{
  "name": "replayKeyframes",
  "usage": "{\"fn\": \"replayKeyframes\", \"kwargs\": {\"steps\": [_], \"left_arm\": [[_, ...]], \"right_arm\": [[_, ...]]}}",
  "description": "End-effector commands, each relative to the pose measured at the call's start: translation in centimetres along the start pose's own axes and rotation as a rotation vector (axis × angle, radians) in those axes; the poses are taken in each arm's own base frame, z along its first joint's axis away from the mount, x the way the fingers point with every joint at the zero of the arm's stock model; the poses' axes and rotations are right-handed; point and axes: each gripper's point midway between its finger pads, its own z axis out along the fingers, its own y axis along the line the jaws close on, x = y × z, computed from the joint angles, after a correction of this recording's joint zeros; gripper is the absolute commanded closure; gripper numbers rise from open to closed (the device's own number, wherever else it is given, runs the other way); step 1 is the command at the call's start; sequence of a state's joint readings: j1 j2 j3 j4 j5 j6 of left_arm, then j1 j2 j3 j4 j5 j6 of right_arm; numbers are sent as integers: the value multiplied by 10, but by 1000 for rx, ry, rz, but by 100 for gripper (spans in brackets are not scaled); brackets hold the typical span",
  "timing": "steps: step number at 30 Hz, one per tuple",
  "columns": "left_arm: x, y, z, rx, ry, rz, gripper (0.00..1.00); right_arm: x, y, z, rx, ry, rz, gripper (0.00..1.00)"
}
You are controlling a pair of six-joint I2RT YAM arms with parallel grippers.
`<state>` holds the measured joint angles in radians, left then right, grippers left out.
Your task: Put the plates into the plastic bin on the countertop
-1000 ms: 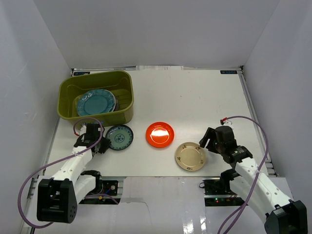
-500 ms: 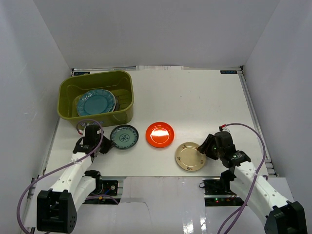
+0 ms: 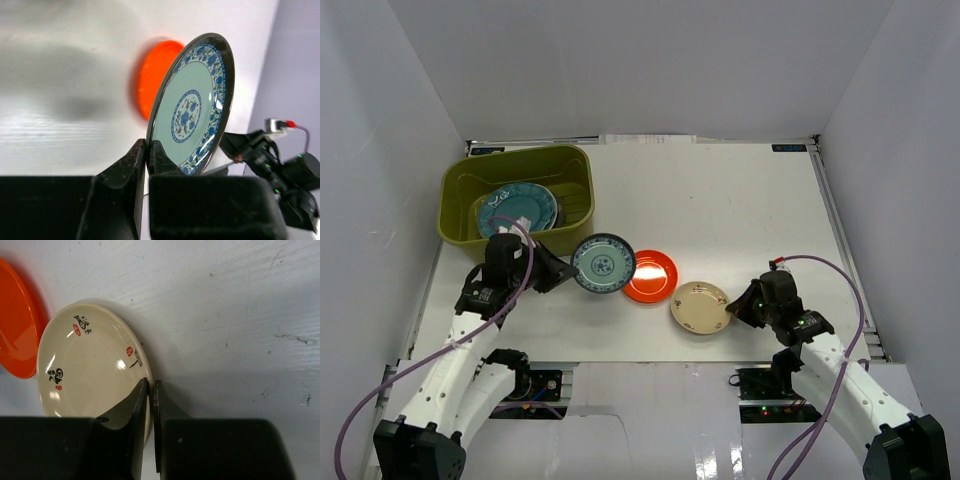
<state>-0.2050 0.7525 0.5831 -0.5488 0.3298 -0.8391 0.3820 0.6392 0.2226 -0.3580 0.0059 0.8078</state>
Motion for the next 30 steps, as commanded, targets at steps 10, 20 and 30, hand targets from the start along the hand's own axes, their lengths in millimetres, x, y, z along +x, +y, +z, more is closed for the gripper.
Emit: {"fn": "replayKeyframes", "kwargs": {"steps": [10, 20, 30], "left_arm": [[-108, -127, -22, 155, -230, 148, 100], [-237, -70, -39, -31, -482, -31, 100], [-242, 42, -24, -287, -491, -192, 100]], "right_arm": [[-25, 7, -18, 24, -81, -67, 92], [-53, 39, -31, -62, -143, -128, 92], [-75, 69, -37, -144, -194, -184, 92]]}}
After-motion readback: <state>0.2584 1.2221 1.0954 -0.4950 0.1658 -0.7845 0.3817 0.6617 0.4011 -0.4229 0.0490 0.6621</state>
